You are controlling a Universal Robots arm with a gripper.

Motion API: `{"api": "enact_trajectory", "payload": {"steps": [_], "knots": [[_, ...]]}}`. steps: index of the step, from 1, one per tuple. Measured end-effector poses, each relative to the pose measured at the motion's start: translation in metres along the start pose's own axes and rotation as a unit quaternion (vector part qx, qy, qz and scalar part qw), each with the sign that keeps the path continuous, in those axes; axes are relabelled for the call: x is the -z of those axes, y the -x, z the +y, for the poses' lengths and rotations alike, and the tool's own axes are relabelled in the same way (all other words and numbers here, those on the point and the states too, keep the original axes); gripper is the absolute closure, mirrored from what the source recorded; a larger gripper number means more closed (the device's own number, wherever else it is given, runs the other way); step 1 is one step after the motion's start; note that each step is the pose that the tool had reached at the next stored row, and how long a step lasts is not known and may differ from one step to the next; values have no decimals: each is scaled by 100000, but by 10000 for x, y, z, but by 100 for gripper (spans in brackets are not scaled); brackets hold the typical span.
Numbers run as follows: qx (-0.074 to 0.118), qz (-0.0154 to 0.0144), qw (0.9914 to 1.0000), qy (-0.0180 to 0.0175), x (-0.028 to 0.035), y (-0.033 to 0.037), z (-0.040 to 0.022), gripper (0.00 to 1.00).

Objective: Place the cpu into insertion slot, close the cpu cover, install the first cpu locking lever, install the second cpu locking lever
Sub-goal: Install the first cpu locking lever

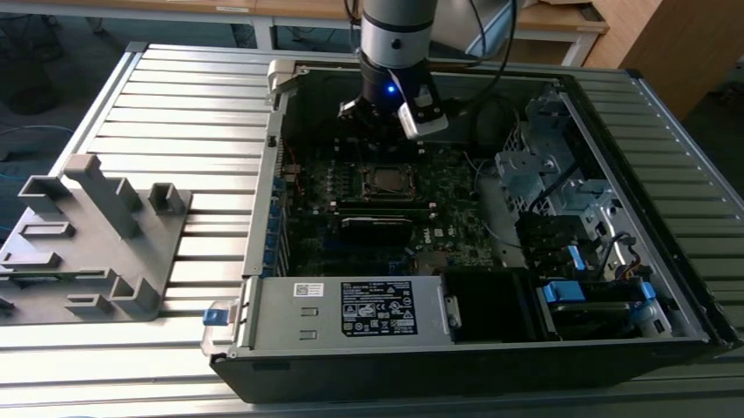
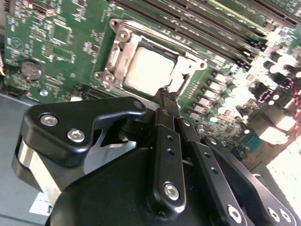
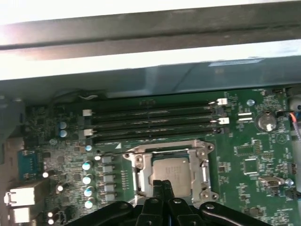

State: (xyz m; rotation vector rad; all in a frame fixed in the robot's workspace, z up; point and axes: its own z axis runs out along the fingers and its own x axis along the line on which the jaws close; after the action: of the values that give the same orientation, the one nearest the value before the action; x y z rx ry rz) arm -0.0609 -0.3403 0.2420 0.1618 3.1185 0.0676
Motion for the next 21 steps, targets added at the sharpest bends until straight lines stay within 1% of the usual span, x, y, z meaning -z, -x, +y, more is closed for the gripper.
{"api": "enact_trajectory", "payload": {"steps": [4,6,8,10,16,21], "knots": [[-7,-1,100000,2,-4,-95,-10,89],[0,-4,100000,7,-6,-132,-14,89],[-2,-4,100000,3,-5,-132,-13,89],[-3,0,100000,-5,15,-132,-13,89],[-8,-2,100000,2,121,-131,-8,89],[-6,-4,100000,9,126,-131,-8,89]]}}
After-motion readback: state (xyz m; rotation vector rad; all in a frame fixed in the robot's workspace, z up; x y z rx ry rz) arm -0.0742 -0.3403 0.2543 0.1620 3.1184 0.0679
